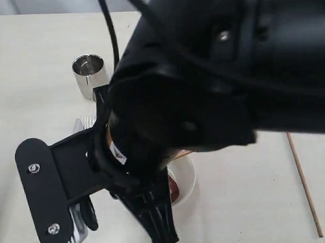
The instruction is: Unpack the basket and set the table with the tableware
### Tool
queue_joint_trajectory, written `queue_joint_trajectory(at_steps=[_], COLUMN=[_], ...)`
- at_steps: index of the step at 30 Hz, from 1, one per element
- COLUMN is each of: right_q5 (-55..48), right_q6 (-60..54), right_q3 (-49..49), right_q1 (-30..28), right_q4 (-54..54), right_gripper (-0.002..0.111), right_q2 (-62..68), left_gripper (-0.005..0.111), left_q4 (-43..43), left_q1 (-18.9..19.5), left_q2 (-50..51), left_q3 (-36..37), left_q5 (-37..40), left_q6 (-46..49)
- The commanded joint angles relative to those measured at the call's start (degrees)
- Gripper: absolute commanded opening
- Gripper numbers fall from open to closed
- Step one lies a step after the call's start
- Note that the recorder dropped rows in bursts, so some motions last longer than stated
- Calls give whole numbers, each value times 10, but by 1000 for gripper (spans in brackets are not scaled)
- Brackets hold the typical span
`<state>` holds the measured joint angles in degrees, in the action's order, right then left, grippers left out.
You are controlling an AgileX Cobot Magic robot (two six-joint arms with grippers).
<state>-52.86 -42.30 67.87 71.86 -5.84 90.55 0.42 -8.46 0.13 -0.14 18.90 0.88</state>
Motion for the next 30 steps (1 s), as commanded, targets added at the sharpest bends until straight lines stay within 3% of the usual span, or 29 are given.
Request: queue_joint_trajectory(at_steps=[1, 13, 18, 30], right_q5=[25, 93, 89, 91], right_q6=[16, 62, 81, 112], right_q3=[2, 3, 3, 3], right_q1=[2, 2, 2, -9], right_q4=[-2, -40, -90, -97], right_gripper=[-1, -1, -1, -1], right_q2=[38, 103, 124, 150], left_gripper=[0, 0, 0, 0], left_q4=[0, 0, 0, 0], left_q1=[-3, -3, -3, -3], left_q2=[-1, -1, -1, -1], left_q3=[1, 1, 1, 1], left_q5=[-5, -5, -5, -5], left_q6=[-3, -3, -3, -3])
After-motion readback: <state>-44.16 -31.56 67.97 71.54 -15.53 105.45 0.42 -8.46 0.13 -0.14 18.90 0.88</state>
